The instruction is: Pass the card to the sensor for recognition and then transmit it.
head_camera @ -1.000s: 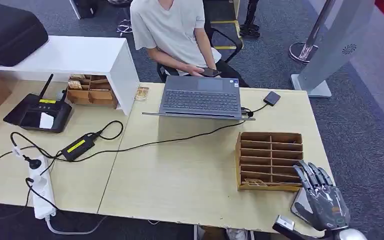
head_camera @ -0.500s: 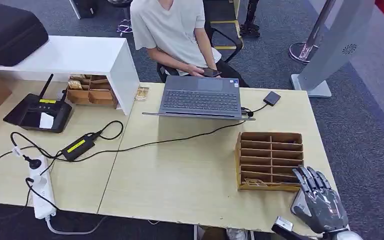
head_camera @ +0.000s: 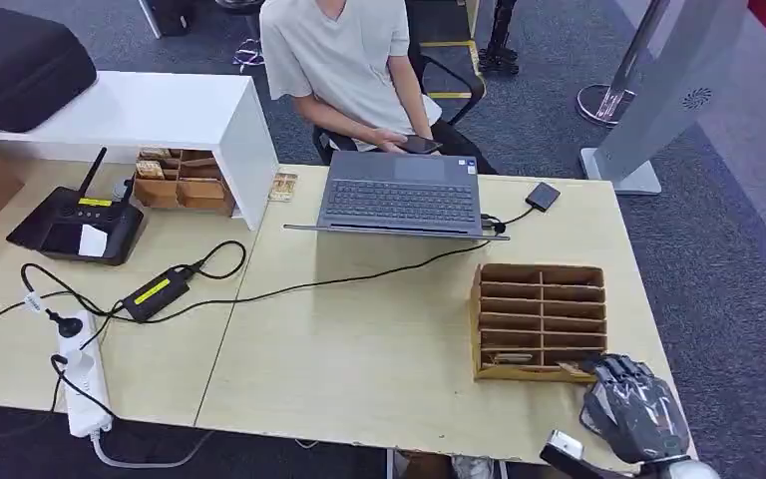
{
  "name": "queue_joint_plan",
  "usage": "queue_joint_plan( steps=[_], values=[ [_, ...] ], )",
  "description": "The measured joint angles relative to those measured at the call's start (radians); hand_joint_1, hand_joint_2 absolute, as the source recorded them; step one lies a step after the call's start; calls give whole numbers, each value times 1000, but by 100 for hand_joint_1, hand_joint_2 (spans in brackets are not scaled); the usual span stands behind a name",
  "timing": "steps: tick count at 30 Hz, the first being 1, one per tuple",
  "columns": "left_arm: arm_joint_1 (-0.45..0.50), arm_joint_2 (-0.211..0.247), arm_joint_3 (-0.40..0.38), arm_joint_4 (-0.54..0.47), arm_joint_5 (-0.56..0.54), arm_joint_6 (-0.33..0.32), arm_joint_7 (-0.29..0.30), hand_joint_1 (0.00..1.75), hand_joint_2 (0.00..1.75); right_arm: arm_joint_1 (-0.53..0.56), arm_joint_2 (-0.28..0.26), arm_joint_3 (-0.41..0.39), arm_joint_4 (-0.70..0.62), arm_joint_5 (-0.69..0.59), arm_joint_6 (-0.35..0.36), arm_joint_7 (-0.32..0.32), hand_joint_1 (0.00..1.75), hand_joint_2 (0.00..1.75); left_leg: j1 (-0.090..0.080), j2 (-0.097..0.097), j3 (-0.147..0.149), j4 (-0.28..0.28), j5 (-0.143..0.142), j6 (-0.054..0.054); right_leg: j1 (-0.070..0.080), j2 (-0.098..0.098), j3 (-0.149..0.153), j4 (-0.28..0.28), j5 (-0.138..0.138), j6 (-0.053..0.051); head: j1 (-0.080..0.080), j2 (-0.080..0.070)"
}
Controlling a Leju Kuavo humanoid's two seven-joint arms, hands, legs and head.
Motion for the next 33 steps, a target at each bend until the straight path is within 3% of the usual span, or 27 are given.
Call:
queue_joint_plan(
  steps=[16, 21, 26, 33],
  values=[
    [0, 0, -13, 0, 10, -2, 0, 0, 175, 5, 2, -6, -6, -56, 14, -22, 175, 175, 0, 0, 0, 0, 0, 0, 0, 0, 0, 0, 0, 0, 0, 0],
    [0, 0, -15, 0, 3, -6, -30, 0, 175, 16, 2, -8, -15, -62, 14, -22, 175, 175, 0, 0, 0, 0, 0, 0, 0, 0, 0, 0, 0, 0, 0, 0],
    [0, 0, -25, 0, -3, 40, -41, 0, 175, 33, 2, -11, -30, -54, 15, -16, 175, 175, 0, 0, 0, 0, 0, 0, 0, 0, 0, 0, 0, 0, 0, 0],
    [-1, -1, -29, 0, -3, 50, -19, 0, 175, 31, 2, -11, -42, -34, 11, -18, 175, 175, 0, 0, 0, 0, 0, 0, 0, 0, 0, 0, 0, 0, 0, 0]
  ],
)
